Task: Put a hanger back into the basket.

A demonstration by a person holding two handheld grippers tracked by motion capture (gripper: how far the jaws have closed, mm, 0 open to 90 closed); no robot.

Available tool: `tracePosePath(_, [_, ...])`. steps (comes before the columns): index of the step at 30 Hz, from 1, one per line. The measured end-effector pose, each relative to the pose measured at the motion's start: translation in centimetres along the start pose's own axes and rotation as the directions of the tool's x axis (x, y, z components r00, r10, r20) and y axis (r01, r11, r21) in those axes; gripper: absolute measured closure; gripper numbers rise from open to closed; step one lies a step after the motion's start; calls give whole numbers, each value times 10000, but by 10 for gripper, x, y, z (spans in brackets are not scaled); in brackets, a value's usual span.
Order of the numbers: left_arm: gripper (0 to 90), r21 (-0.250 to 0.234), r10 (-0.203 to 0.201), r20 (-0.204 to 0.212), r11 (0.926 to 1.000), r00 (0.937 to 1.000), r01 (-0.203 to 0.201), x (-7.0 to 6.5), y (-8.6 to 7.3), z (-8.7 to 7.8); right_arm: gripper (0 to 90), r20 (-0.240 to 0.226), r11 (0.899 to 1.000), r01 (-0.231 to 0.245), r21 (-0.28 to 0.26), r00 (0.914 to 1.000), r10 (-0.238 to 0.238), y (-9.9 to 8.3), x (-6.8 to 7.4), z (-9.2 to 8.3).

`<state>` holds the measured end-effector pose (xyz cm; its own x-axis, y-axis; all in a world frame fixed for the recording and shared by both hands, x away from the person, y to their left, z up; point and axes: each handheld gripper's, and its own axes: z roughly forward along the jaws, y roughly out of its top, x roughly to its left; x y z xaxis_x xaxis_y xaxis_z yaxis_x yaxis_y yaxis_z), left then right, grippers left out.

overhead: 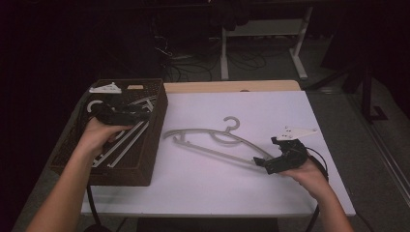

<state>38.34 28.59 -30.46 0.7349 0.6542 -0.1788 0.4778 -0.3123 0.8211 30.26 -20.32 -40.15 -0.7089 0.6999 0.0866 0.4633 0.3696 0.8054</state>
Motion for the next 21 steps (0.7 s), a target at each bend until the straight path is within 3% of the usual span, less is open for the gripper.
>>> tracePosePath(8, [328,-20,455,984,9990,9941,-455,-39,9,38,0,-21,10000,18,7,10000,-18,0,0,0])
tracePosePath(13, [331,-66,738,1103,9973,9912,-735,-62,10,60,0,-43,10000,14,43,10000,-14,0,0,0])
tracePosePath(17, [453,119,856,1034,9961,9910,-873,-71,8,81,0,-42,10000,49,19,10000,-49,-1,0,0])
tracePosePath(21, [604,450,809,761,9954,9938,-845,-72,5,103,0,-63,10000,54,47,10000,-54,-1,1,0])
